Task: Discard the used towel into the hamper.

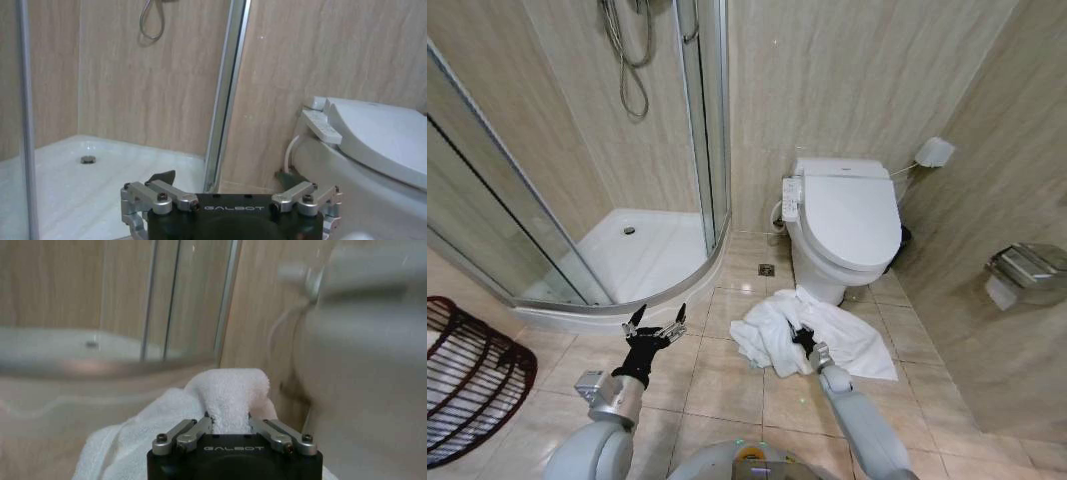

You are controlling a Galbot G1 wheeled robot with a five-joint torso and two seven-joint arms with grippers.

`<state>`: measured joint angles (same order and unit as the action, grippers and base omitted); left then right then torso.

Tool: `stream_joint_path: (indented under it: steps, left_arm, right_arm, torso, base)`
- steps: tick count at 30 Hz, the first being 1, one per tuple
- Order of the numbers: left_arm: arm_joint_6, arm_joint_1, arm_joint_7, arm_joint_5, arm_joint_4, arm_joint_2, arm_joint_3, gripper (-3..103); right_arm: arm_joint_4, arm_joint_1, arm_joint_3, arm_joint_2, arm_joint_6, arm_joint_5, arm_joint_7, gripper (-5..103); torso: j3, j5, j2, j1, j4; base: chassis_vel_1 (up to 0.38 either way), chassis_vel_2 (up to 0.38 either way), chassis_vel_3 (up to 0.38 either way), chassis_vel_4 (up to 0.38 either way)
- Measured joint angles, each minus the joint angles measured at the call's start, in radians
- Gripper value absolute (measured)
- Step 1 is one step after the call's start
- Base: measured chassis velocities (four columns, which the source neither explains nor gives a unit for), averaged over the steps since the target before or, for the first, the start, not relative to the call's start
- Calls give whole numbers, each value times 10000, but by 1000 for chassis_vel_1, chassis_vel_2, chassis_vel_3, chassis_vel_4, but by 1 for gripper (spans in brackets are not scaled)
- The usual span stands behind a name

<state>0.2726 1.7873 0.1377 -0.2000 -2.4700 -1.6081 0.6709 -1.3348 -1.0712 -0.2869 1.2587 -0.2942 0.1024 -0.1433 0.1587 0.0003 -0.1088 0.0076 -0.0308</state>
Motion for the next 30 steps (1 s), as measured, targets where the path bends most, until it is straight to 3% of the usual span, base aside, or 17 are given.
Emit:
stream_joint_path:
  steps: [5, 12, 18, 30]
  left_arm:
    - [0, 0, 0, 0, 0, 0, 0, 100]
    - [0, -1, 0, 0, 0, 0, 0, 100]
    - [0, -1, 0, 0, 0, 0, 0, 100]
    - [0, 0, 0, 0, 0, 0, 0, 100]
  right_arm:
    - [-2321, -842, -511, -524, 289, 429, -15, 13]
    - [-5452, -2038, -2033, -1314, 642, 1261, -128, 13]
    - [-7119, -2496, -3212, -1901, 1077, 2238, -107, 13]
    - [-8813, -2946, -5752, -3048, 1549, 3978, -125, 13]
  torso:
    - [-1, 1, 0, 0, 0]
    - [-2, -2, 0, -1, 0]
    - [-1, 0, 0, -1, 0]
    - [-1, -1, 0, -1, 0]
  base:
    - [0, 0, 0, 0]
    - [0, 0, 0, 0]
    - [0, 0, 0, 0]
    - [0, 0, 0, 0]
